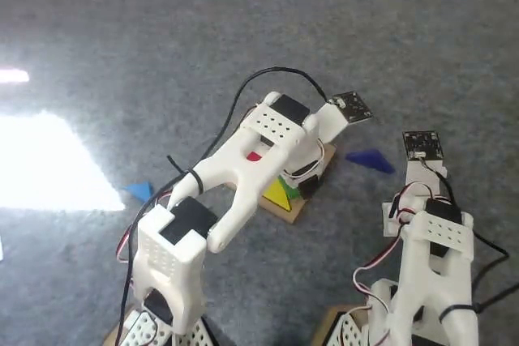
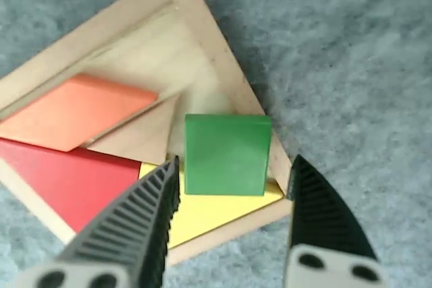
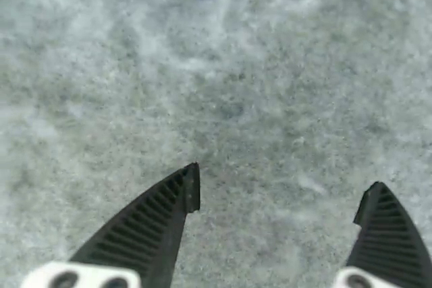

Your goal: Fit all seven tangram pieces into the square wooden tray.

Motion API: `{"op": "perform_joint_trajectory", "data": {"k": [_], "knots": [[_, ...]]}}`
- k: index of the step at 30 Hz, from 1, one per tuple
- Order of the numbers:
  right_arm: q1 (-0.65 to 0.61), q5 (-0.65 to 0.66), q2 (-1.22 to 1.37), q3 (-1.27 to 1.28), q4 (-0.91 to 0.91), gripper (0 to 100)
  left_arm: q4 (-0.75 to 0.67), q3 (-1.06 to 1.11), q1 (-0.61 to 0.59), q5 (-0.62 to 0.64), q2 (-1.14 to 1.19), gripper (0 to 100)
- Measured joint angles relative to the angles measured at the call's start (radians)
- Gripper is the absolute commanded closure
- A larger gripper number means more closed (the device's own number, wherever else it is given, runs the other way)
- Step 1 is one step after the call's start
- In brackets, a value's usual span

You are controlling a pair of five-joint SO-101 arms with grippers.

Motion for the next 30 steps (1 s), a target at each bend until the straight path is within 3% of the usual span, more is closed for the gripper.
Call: {"op": "perform_joint_trajectory", "data": {"k": [18, 25, 30], "knots": [[0.000, 0.000, 0.000, 0.000, 0.000, 63.4, -0.011, 0.081, 0.025, -0.011, 0.044, 75], [-0.002, 0.000, 0.000, 0.000, 0.000, 63.4, -0.005, -0.028, 0.017, -0.015, 0.115, 75], [-0.009, 0.000, 0.000, 0.000, 0.000, 63.4, 0.091, -0.117, 0.015, -0.018, 0.114, 75]]}}
